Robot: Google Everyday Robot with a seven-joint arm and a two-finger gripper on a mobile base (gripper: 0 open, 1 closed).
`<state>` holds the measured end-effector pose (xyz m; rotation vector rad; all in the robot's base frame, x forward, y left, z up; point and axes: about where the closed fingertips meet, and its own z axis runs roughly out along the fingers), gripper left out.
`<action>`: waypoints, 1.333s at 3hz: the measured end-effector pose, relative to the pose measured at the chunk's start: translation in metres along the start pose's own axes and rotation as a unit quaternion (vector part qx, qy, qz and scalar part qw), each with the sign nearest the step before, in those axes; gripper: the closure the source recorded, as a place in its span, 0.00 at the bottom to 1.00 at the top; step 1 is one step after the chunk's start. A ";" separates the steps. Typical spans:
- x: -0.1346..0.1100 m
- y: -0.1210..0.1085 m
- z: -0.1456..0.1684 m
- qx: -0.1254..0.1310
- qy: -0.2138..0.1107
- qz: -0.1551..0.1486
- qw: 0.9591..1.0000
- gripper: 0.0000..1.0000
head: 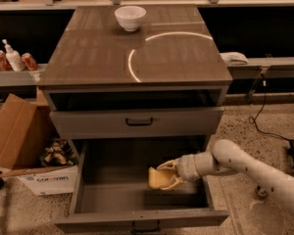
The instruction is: Pick sponge from middle drawer and place on counter
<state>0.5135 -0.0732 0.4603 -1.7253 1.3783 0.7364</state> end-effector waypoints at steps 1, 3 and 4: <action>0.000 0.000 0.000 0.000 0.000 0.000 1.000 1.00; -0.049 -0.013 -0.041 0.001 0.006 -0.028 1.000 1.00; -0.115 -0.034 -0.090 0.008 0.035 -0.072 0.997 1.00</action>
Offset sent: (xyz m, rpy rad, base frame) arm 0.0029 -0.0115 0.0425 0.0036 -0.0510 0.0070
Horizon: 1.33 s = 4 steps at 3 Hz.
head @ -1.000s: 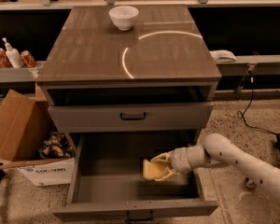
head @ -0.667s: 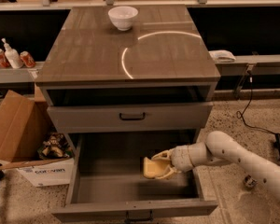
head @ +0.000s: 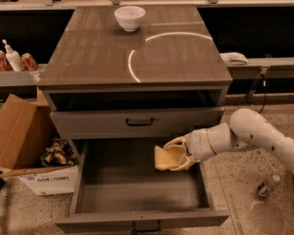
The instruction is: Pick sponge from middle drawer and place on counter
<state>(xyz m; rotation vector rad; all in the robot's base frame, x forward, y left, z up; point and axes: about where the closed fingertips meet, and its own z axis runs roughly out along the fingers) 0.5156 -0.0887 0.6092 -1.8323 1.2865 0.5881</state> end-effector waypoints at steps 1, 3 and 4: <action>0.000 0.000 0.000 0.000 0.000 0.000 1.000 1.00; -0.063 0.000 -0.037 0.004 0.022 -0.058 0.998 1.00; -0.120 -0.011 -0.078 0.025 0.055 -0.101 0.993 1.00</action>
Offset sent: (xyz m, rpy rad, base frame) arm -0.0110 0.0015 0.0407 -0.0404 -0.0723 0.0378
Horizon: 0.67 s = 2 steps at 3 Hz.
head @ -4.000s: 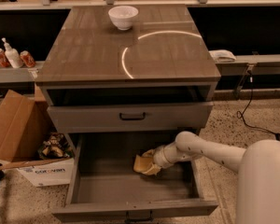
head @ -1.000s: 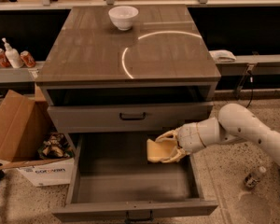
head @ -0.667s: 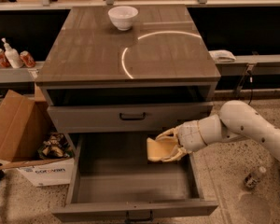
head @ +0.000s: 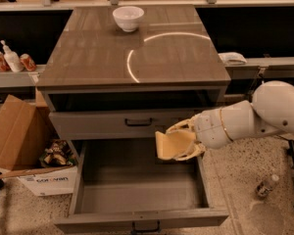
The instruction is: Pick sponge from middle drawer and place on counter
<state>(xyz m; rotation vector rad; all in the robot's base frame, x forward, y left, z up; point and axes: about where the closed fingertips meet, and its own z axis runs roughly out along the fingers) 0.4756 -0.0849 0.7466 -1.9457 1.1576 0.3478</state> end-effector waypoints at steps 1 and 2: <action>-0.043 -0.038 -0.043 0.023 0.026 -0.042 0.998 1.00; -0.043 -0.045 -0.046 0.029 0.022 -0.046 0.998 1.00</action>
Offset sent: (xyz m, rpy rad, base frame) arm -0.0006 0.0012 0.0560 -0.0238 -0.0801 -0.0006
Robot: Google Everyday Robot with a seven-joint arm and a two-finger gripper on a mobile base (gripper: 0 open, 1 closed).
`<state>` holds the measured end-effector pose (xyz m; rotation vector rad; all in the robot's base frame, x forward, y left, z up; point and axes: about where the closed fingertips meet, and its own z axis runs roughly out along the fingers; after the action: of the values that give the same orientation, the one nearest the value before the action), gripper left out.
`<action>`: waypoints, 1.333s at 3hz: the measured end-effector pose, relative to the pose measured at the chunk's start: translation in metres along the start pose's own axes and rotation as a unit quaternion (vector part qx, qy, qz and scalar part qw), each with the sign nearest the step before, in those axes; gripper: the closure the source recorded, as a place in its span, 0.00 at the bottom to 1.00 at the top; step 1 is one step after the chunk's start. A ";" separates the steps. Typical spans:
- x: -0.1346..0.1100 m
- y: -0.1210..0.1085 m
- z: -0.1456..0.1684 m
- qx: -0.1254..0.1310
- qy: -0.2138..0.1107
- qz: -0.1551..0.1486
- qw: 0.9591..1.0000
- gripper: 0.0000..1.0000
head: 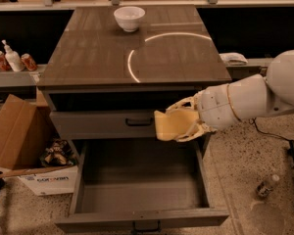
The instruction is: Pick sponge from middle drawer and place on counter
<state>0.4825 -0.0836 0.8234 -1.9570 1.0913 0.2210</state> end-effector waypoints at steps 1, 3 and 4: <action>0.016 -0.033 -0.006 0.010 -0.004 -0.003 1.000 1.00; 0.045 -0.172 -0.052 0.118 0.010 -0.021 0.993 1.00; 0.062 -0.215 -0.063 0.173 0.015 -0.005 0.985 1.00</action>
Offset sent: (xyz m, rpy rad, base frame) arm 0.1825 -0.0444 0.1473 0.1409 -0.2148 -0.1524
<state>0.6685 -0.1159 0.9585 -1.6575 1.0608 -0.0058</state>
